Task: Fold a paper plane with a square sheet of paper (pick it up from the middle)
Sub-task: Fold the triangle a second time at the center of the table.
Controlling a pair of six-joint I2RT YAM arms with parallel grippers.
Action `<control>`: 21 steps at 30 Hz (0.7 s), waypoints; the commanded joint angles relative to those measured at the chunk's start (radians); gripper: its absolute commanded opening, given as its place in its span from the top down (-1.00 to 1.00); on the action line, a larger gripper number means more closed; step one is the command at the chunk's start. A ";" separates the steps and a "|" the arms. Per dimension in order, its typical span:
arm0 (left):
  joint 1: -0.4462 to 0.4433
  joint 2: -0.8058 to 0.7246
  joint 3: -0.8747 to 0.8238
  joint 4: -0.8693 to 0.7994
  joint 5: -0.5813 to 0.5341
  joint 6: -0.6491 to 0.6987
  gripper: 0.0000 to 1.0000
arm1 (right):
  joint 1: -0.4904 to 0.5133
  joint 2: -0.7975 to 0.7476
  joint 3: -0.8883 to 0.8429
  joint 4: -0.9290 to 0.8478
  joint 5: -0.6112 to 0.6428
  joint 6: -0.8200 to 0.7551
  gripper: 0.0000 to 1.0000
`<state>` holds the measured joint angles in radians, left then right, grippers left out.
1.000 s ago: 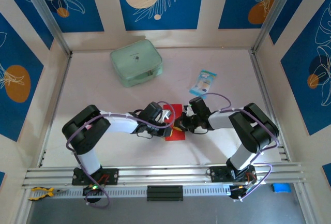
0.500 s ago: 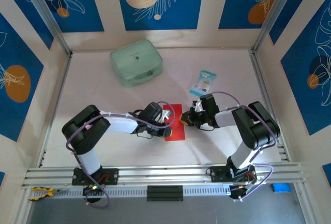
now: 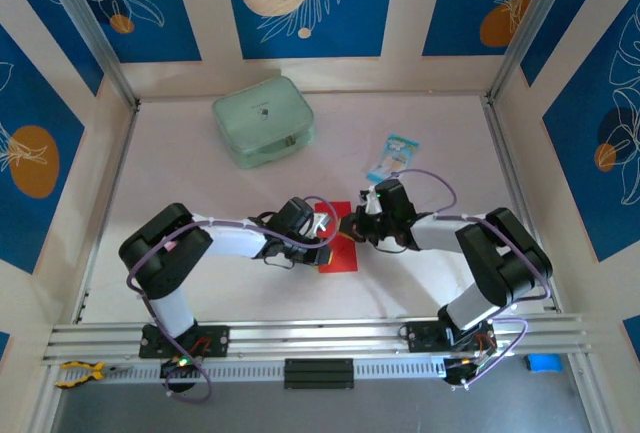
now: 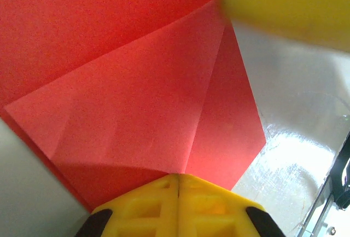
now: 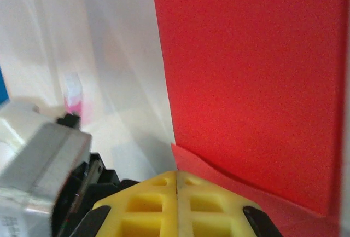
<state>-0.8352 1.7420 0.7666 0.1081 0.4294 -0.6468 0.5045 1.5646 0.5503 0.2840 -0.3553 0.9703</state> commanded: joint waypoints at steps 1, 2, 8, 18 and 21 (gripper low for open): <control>0.006 0.005 -0.030 -0.110 -0.049 0.004 1.00 | 0.047 0.033 -0.015 -0.027 0.038 0.034 0.93; 0.006 0.005 -0.030 -0.109 -0.049 0.003 1.00 | 0.055 0.033 -0.026 -0.015 0.038 0.041 0.95; 0.007 0.007 -0.033 -0.105 -0.052 -0.001 1.00 | 0.087 0.019 -0.043 -0.109 0.108 0.029 1.00; 0.007 0.011 -0.028 -0.113 -0.049 0.005 1.00 | 0.023 0.049 -0.050 -0.124 0.120 0.003 1.00; 0.007 0.012 -0.029 -0.113 -0.049 0.005 1.00 | -0.007 0.040 -0.046 -0.120 0.120 -0.013 1.00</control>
<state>-0.8352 1.7420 0.7666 0.1135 0.4194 -0.6491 0.5419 1.6047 0.5083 0.2539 -0.3313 0.9901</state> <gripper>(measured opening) 0.051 0.053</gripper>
